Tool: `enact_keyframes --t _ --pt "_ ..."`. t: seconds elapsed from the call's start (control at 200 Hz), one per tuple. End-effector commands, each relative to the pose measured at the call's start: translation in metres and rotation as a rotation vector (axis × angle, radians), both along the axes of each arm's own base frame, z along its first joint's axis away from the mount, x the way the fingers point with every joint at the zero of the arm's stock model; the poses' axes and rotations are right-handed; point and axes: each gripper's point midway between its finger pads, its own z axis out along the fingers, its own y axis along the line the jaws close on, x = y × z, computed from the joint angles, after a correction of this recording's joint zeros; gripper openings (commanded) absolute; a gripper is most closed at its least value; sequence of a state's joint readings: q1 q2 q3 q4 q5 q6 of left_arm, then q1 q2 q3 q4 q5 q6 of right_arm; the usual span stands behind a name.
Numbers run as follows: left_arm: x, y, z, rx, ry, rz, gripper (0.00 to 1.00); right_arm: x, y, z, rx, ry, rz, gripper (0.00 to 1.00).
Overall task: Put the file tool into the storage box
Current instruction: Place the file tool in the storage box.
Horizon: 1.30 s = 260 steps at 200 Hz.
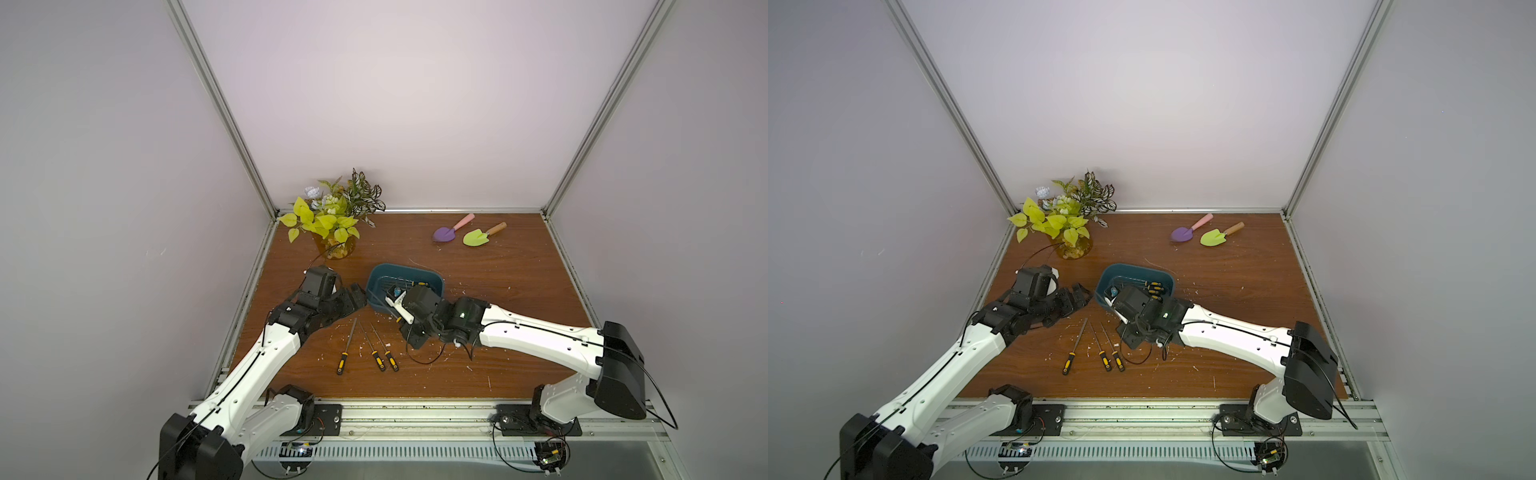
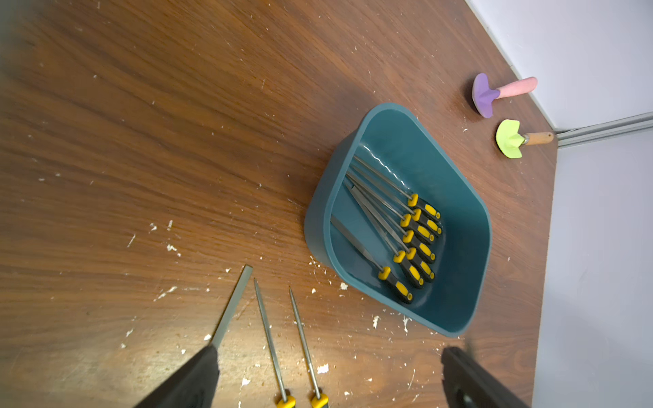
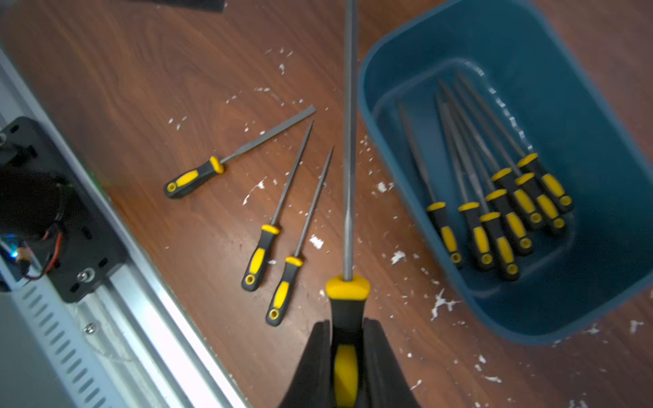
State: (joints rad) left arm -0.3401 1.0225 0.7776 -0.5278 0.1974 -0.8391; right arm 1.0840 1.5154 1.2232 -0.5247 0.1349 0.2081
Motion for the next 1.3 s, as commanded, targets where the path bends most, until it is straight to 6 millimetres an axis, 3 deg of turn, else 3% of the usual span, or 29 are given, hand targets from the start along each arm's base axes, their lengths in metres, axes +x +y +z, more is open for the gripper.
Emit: enact_keyframes --t 0.0,0.175,0.42,0.565,0.691,0.886,0.941,1.011,1.086,1.296 --pt "0.004 -0.001 0.000 0.035 -0.003 -0.025 1.00 0.033 -0.006 0.015 -0.022 -0.058 0.025 0.09" --pt "0.008 -0.001 -0.003 0.061 0.002 -0.037 1.00 0.079 -0.014 0.003 -0.079 -0.083 0.053 0.08" --pt "0.022 -0.009 -0.005 0.080 0.022 -0.085 1.00 0.107 -0.015 -0.039 -0.186 -0.045 0.110 0.06" --pt "0.030 -0.012 -0.007 0.094 0.034 -0.099 1.00 0.101 -0.008 -0.062 -0.216 0.011 0.179 0.06" --pt "0.033 -0.014 -0.010 0.104 0.041 -0.112 1.00 0.091 -0.014 -0.084 -0.255 0.068 0.211 0.06" --pt "0.037 -0.015 -0.017 0.117 0.060 -0.123 1.00 0.085 -0.022 -0.094 -0.280 0.075 0.220 0.08" --pt "0.038 -0.016 -0.018 0.115 0.065 -0.129 1.00 0.086 -0.025 -0.096 -0.299 0.066 0.218 0.13" --pt "0.039 -0.018 -0.017 0.111 0.067 -0.135 1.00 0.090 -0.031 -0.100 -0.336 0.053 0.199 0.32" --pt "0.040 -0.019 -0.016 0.105 0.064 -0.138 1.00 0.098 -0.036 -0.099 -0.365 0.026 0.163 0.44" --pt "0.033 -0.015 -0.014 0.099 0.056 -0.126 1.00 0.118 -0.035 -0.057 -0.291 -0.070 0.014 0.56"
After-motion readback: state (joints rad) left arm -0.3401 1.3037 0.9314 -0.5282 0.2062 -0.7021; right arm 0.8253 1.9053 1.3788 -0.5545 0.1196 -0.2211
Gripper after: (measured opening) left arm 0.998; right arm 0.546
